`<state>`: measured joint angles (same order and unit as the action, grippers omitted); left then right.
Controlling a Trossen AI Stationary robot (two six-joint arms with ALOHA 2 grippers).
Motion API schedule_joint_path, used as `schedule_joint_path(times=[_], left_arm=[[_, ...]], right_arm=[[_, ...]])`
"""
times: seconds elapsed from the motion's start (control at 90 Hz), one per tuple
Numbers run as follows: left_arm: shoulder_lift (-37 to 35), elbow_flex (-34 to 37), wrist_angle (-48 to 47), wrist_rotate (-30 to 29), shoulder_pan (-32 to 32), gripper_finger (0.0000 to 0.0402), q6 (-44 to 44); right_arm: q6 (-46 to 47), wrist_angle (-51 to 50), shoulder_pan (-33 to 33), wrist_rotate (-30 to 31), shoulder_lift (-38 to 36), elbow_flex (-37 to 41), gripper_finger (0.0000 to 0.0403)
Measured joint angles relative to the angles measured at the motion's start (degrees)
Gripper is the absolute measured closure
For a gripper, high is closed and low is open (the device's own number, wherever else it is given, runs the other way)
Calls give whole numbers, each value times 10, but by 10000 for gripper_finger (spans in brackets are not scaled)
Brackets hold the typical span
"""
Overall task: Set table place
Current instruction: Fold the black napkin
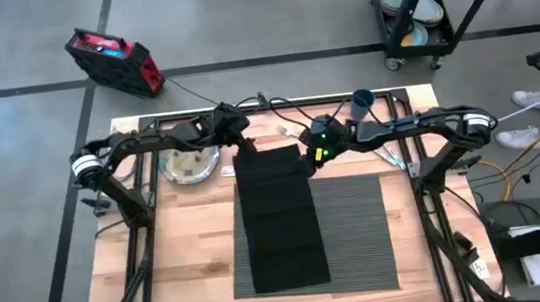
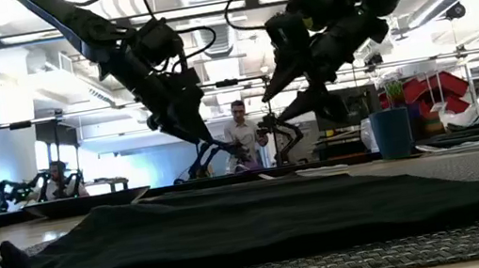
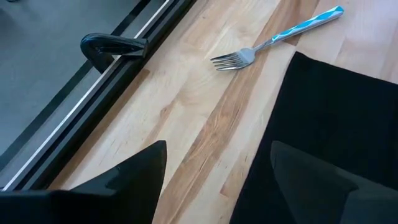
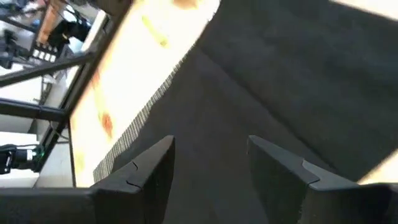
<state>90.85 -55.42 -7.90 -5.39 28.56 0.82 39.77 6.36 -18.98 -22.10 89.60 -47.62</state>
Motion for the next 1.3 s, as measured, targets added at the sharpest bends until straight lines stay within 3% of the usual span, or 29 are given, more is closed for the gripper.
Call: schedule_joint_path(times=[0.156, 0.389, 0.7, 0.856, 1.089, 1.178, 1.3], left_arm=[[0, 0, 26, 0, 0, 129, -25], [0, 0, 75, 0, 0, 129, -151], [-1, 0, 132, 4, -1, 129, -152], [-3, 0, 102, 84, 0, 129, -186], [-19, 0, 28, 228, -37, 129, -162], [-44, 9, -5, 217, -65, 129, -154], [-88, 46, -27, 140, -112, 137, -162]], right_arm=[[1, 16, 0, 3, 0, -7, 224], [-11, 20, 0, 3, 0, -33, 225], [-16, 17, 8, 1, 0, -63, 227], [-40, -18, 15, 1, 0, -63, 230], [-64, -43, 47, -4, -5, -62, 236], [-65, -44, 63, 6, -10, -57, 236], [-65, -48, 84, 43, -16, -51, 235]])
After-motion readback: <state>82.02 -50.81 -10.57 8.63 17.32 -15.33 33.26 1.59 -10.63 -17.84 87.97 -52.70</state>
